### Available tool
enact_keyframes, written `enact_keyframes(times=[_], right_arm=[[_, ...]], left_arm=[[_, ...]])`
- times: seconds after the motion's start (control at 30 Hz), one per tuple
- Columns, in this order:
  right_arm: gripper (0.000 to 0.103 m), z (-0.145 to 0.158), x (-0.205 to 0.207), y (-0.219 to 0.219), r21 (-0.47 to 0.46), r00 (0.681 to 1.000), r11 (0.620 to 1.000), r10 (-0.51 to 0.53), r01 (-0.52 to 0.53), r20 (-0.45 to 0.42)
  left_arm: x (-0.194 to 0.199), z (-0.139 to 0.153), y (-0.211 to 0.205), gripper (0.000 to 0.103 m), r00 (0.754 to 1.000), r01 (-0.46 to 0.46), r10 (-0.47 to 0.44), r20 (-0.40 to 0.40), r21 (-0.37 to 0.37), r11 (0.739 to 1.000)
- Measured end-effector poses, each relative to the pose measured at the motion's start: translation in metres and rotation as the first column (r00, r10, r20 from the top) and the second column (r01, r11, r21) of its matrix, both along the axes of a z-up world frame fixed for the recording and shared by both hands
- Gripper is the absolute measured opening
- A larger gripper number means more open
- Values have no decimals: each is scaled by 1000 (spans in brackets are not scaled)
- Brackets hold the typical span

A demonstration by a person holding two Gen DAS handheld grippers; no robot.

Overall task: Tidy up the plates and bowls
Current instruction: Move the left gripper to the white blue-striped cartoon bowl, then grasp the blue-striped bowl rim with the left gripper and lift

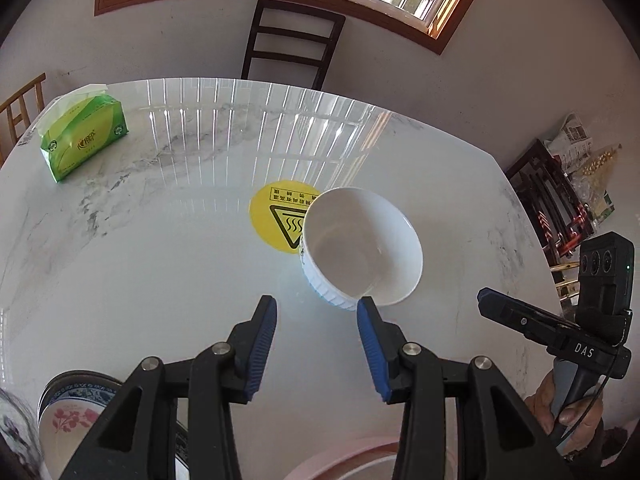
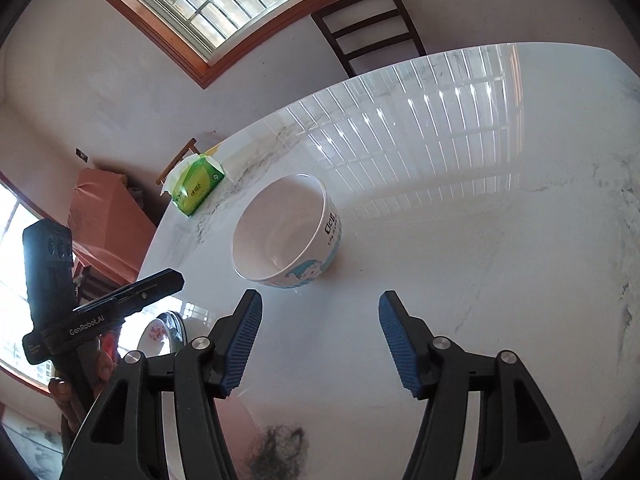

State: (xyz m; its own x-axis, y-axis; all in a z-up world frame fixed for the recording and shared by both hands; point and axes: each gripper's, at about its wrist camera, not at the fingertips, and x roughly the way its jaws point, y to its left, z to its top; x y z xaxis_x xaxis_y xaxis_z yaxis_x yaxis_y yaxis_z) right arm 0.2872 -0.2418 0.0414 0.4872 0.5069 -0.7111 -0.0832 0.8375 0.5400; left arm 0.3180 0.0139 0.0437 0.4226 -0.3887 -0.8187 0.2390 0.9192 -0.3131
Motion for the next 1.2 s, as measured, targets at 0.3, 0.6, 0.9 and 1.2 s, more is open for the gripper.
enact_keyframes(times=[0.3,0.6,0.9,1.2], right_arm=[[62,-16,46,9,56,998,998,-8,12,-67],[61,-26,69,29,-6,996,1000,13,-13,-86],[25,-46,81,40,-19,987,998,62,-66,-150],[22,-36,71,39,1,986,998,60,-61,-153]], left_arm=[[53,-30,-8,43,997,23,-25,-69,-26,999],[63,-45,-11,43,995,39,-38,-95,3,999],[68,-52,-27,15,991,37,-28,-130,73,997],[58,-40,-18,10,995,-3,11,-102,82,997]])
